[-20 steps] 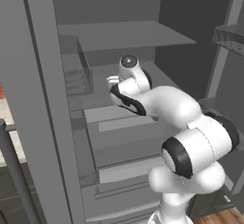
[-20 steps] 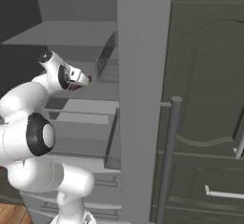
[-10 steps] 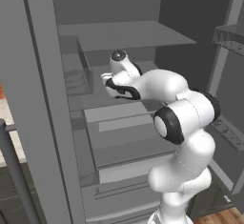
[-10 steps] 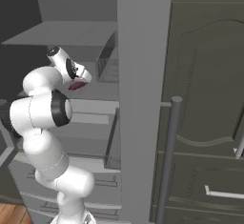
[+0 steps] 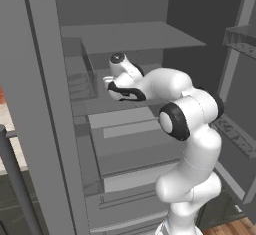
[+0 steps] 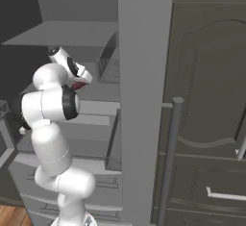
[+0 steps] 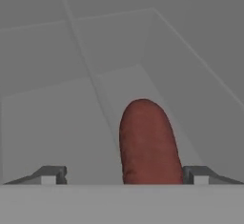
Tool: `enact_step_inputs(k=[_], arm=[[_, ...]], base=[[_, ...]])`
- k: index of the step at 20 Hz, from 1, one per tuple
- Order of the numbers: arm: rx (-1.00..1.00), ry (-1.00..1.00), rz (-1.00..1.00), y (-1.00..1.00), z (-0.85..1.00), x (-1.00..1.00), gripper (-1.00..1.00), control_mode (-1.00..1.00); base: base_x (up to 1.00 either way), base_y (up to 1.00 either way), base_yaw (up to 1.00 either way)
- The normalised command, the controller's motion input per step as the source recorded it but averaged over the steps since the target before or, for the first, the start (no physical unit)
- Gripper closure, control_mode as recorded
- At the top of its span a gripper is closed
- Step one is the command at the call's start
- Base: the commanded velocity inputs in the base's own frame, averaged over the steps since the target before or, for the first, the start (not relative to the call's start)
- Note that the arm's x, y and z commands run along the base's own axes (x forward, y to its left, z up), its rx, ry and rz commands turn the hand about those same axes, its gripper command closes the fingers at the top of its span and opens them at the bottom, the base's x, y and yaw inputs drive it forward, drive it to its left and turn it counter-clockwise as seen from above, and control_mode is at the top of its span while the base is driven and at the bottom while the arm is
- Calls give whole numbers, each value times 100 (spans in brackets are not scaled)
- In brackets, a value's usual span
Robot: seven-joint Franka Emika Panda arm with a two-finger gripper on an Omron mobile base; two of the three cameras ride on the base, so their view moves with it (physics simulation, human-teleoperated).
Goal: Move the hot dog bun to the plate on the dining table and place the condiment next to that plate. Then navigate to the fridge and take the sausage and place it on the plate as well.
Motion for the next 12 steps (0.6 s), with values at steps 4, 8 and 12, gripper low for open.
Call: enact_step_inputs(k=[4, 8, 12], arm=[[0, 0, -3, -11, -59, -13, 100, -100], [0, 0, 0, -24, -62, -81, 100, -100], [2, 0, 0, -20, -53, -100, 100, -100]], base=[[0, 0, 0], [0, 0, 0], [0, 0, 0]])
